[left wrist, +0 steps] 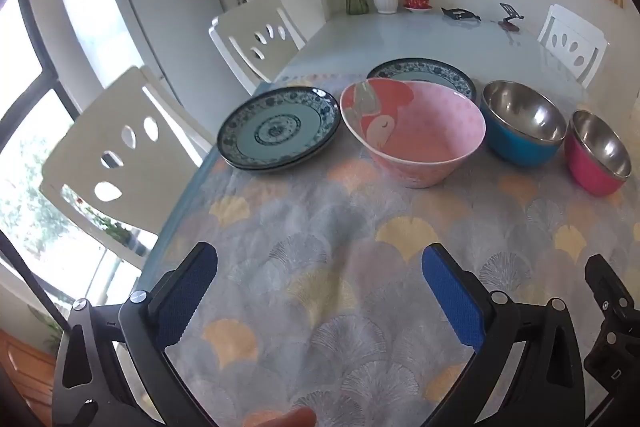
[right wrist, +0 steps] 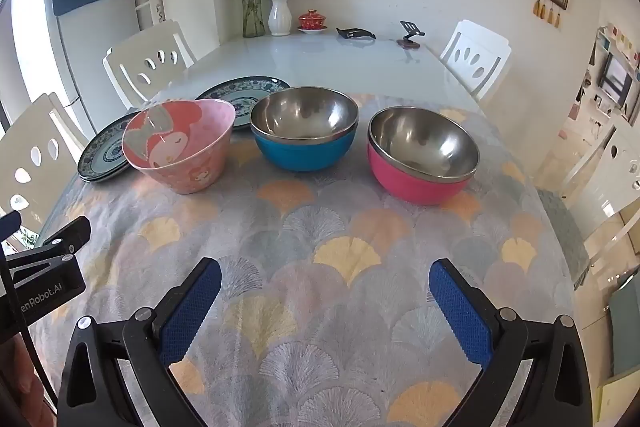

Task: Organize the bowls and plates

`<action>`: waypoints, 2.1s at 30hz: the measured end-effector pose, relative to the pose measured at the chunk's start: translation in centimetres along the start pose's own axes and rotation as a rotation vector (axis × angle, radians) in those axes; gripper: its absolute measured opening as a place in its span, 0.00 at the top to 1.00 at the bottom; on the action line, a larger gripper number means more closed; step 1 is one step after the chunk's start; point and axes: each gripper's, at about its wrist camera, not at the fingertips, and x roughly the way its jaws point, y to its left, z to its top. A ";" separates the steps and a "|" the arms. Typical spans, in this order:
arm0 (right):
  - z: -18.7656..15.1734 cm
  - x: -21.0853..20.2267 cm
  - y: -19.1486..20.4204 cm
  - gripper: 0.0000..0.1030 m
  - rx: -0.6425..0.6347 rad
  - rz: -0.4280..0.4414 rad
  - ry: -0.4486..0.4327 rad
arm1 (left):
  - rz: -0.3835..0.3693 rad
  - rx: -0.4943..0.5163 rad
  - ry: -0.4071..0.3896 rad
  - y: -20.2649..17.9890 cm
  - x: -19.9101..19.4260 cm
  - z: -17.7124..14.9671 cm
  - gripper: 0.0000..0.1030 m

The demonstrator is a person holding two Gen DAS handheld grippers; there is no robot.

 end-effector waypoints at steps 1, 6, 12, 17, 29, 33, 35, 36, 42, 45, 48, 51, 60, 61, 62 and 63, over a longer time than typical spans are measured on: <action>0.0 0.0 0.0 0.00 -0.001 -0.002 0.001 | 0.005 0.000 0.000 -0.2 0.0 0.0 0.00; -0.1 0.4 0.0 0.00 0.004 -0.002 0.003 | -0.018 -0.030 0.028 0.0 1.2 -0.9 0.00; -0.8 1.9 0.4 0.00 0.006 -0.016 0.019 | -0.023 -0.052 0.083 -0.2 4.4 -2.0 0.00; -1.8 4.8 0.6 0.00 -0.002 -0.023 0.050 | -0.012 -0.050 0.118 -1.2 6.7 -2.8 0.00; -2.7 9.3 0.1 0.00 0.022 -0.007 0.149 | -0.006 -0.058 0.094 -2.3 8.4 -3.5 0.00; -2.8 9.5 -0.2 0.00 0.026 0.001 0.153 | -0.012 -0.071 0.069 -2.1 8.4 -3.7 0.00; -2.8 9.6 -0.1 0.00 0.024 -0.004 0.155 | -0.030 -0.089 0.075 -1.7 8.6 -3.7 0.00; -2.8 9.6 -0.1 0.00 0.020 -0.004 0.156 | -0.048 -0.112 0.086 -1.4 8.8 -3.7 0.00; -2.8 9.7 -0.4 0.00 -0.019 0.039 0.139 | -0.127 -0.165 0.104 -0.2 9.0 -4.6 0.00; -3.3 9.5 -0.4 0.00 -0.015 0.038 0.088 | -0.152 -0.162 0.074 0.0 8.5 -5.4 0.00; -3.6 9.4 -0.3 0.00 -0.011 0.044 0.090 | -0.154 -0.164 0.071 0.1 8.3 -5.8 0.00; -3.5 9.5 -0.3 0.00 -0.014 0.041 0.091 | -0.157 -0.165 0.073 0.1 8.3 -5.6 0.00; -3.6 9.5 -0.3 0.00 -0.014 0.042 0.091 | -0.156 -0.165 0.075 0.3 8.5 -5.5 0.00; -3.6 9.5 -0.3 0.00 -0.014 0.042 0.090 | -0.156 -0.165 0.075 0.3 8.5 -5.5 0.00; -3.6 9.5 -0.3 0.00 -0.014 0.042 0.090 | -0.156 -0.165 0.075 0.2 8.5 -5.5 0.00; -3.6 9.5 -0.4 0.00 -0.014 0.043 0.090 | -0.156 -0.165 0.075 0.2 8.5 -5.5 0.00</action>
